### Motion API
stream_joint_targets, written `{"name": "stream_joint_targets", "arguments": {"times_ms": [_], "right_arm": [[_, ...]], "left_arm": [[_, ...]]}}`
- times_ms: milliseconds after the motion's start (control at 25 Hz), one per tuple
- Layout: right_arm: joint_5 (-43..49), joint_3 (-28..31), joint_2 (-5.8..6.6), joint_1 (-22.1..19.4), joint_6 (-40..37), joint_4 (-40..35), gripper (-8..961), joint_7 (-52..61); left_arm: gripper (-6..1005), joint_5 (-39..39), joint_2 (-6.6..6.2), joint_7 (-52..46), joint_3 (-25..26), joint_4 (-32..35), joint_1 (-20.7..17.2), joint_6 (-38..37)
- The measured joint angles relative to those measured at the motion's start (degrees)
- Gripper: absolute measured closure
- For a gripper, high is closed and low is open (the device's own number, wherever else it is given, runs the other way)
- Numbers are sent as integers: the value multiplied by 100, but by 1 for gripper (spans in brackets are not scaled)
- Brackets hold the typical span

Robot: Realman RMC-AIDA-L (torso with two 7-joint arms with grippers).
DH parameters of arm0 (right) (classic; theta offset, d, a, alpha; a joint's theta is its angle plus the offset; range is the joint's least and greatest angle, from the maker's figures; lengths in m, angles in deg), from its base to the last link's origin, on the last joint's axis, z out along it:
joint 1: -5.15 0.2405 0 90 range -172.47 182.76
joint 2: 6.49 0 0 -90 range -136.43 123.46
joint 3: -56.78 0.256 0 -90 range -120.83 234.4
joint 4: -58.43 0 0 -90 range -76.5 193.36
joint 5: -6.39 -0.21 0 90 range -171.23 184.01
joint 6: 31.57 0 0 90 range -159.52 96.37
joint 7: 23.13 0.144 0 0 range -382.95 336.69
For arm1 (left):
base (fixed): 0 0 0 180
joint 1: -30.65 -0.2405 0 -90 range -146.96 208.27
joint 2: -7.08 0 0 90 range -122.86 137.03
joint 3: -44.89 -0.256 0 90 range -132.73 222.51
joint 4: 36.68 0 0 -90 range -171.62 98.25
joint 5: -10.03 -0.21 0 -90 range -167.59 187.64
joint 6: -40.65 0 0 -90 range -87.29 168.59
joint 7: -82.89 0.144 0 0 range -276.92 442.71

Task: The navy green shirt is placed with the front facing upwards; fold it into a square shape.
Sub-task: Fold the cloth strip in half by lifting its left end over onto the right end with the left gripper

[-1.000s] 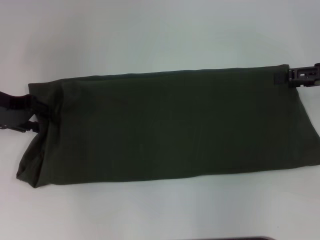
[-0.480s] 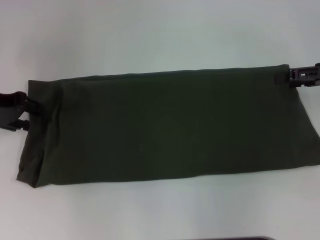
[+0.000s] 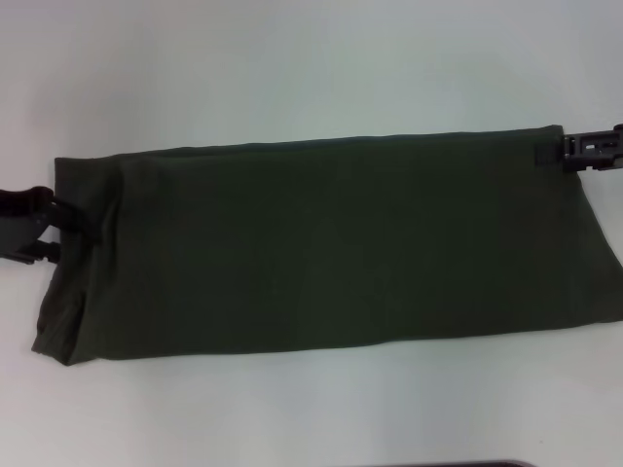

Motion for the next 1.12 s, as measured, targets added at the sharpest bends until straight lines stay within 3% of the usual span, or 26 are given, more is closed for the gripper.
{"name": "stream_joint_targets", "arguments": {"times_ms": [680,1120], "right_arm": [[-1,0,0,-9,-22,0,25,-40],[0,0,0,-17,-19,0,25,-36]], "left_arm": [[510,221,-5,76,140,171,56,-144],[522,129,-79,-50,111,24,-25,-61]]}}
